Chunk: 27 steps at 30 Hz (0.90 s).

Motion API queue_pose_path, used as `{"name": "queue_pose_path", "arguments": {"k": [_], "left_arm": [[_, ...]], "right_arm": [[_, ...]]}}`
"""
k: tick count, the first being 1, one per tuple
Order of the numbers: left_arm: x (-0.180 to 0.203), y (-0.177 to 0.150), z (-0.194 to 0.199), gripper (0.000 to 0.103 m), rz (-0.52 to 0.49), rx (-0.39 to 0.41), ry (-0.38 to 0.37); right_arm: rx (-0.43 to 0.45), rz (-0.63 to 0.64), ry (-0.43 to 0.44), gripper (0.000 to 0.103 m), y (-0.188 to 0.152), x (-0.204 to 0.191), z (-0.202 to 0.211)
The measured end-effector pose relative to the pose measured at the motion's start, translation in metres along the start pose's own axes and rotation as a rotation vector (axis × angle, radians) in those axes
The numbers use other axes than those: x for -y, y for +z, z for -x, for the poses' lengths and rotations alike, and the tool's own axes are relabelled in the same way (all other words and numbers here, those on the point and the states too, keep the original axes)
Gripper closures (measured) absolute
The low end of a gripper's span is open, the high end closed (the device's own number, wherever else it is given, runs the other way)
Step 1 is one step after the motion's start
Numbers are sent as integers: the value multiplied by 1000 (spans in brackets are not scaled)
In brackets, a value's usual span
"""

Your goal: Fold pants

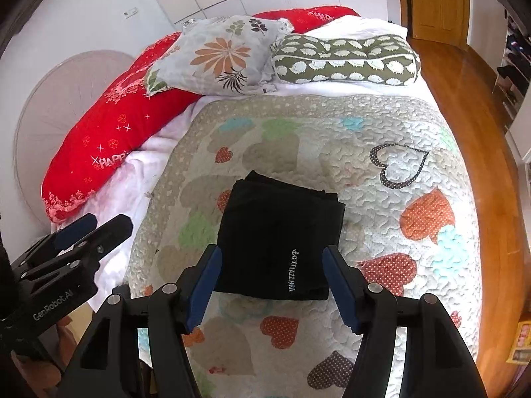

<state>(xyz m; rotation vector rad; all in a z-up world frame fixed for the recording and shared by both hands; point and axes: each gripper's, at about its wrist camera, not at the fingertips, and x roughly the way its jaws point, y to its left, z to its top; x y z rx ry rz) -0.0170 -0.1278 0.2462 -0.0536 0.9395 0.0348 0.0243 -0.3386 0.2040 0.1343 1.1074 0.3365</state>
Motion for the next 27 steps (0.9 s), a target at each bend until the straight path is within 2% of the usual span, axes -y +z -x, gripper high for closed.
{"name": "queue_pose_path", "arguments": {"k": [3,12,27], "left_arm": [[0,0,6,28,9,12,-12],[1,1,15,28,14,23,-16],[5,-3,10,28,-6,-4,-11]], "right_arm": [[0,17,-8,29,0,-4,8],[10,18,-29,29,3,-6,18],[9,-13,-50,26,-6,-7,8]]}}
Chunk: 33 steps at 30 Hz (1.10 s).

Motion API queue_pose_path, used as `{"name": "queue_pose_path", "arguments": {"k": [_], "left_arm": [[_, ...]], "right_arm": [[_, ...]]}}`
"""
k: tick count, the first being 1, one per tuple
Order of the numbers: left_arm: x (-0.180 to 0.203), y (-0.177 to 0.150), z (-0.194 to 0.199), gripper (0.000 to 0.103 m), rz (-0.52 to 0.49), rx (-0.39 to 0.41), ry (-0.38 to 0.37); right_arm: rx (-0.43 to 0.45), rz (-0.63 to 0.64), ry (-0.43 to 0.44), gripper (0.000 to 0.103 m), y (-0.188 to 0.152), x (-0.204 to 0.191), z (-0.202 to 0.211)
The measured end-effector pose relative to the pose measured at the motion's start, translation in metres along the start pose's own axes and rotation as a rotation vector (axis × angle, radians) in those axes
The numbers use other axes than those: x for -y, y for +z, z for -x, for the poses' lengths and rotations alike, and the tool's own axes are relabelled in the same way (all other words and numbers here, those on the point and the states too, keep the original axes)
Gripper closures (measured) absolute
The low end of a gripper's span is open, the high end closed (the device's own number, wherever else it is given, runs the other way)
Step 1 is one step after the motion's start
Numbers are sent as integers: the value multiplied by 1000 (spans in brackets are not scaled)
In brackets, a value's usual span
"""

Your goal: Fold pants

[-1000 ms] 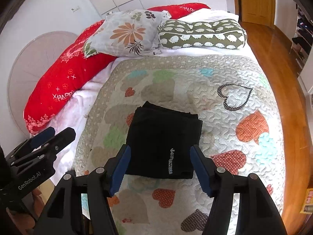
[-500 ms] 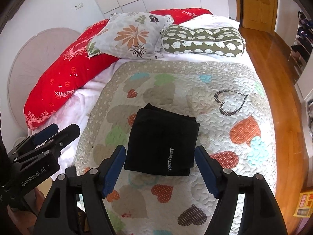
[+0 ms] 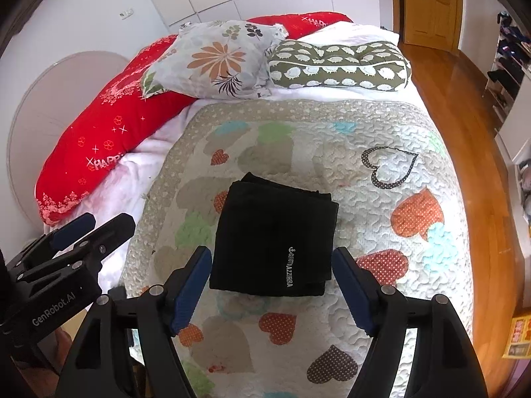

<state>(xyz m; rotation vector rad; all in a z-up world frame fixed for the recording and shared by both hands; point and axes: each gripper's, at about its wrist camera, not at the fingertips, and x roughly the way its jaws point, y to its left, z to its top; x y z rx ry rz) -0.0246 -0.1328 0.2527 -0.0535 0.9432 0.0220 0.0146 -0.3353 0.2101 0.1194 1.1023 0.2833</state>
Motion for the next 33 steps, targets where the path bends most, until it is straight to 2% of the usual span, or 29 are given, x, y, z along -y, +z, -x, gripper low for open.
{"name": "queue_pose_path", "arguments": {"k": [16,33], "left_arm": [[18,-4,-7,28,-17,-23,-39],[22,-11,-3,28,-22,-26,-36]], "right_arm": [[-20,-31,-22,25,-8,15,1],[-23,-39,-14,25,-16,17,3]]}}
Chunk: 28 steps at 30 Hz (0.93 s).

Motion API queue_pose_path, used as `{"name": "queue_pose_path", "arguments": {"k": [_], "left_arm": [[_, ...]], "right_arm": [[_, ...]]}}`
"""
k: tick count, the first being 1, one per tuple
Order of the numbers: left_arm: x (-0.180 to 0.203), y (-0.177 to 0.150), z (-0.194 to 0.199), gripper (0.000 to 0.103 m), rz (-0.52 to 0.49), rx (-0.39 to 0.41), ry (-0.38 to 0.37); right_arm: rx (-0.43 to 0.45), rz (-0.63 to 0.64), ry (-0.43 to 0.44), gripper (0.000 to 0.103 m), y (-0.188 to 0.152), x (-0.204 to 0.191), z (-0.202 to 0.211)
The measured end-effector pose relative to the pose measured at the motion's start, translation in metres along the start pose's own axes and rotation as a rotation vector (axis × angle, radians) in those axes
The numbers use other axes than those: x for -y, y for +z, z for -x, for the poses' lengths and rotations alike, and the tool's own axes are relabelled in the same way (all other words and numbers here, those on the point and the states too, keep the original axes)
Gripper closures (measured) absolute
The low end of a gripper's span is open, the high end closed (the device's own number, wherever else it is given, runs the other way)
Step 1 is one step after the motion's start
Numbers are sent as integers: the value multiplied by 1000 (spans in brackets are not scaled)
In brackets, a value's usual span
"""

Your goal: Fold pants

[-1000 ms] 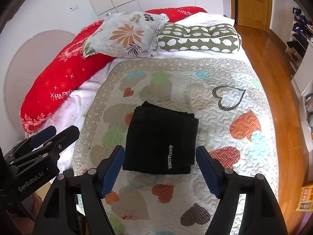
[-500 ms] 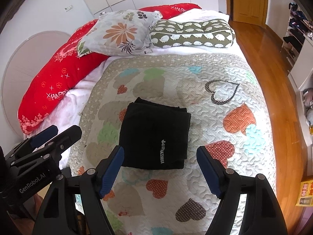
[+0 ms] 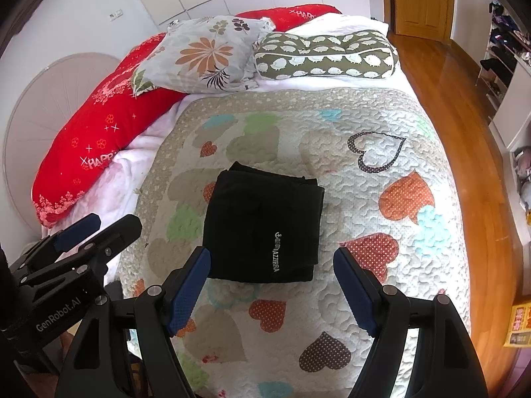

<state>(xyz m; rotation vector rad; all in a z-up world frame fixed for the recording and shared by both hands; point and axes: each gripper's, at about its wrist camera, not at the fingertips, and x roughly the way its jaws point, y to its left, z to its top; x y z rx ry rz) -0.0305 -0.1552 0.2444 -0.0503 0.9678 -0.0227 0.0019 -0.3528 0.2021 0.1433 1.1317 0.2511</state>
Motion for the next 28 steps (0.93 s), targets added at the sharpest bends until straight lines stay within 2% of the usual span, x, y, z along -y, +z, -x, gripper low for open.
{"name": "queue_pose_path", "arguments": {"k": [14,22,28], "left_arm": [[-2,-2,3,28,2,9,-9],[-5,-6,10,28,-6,51,-18],[-6,-5,7,28,-12,38,-18]], "right_arm": [[-13,-1,-3,25,-8,-1,-1],[-10,0,1,25,-10,-3,0],[-8,-7,4,25,-8,-1,0]]}}
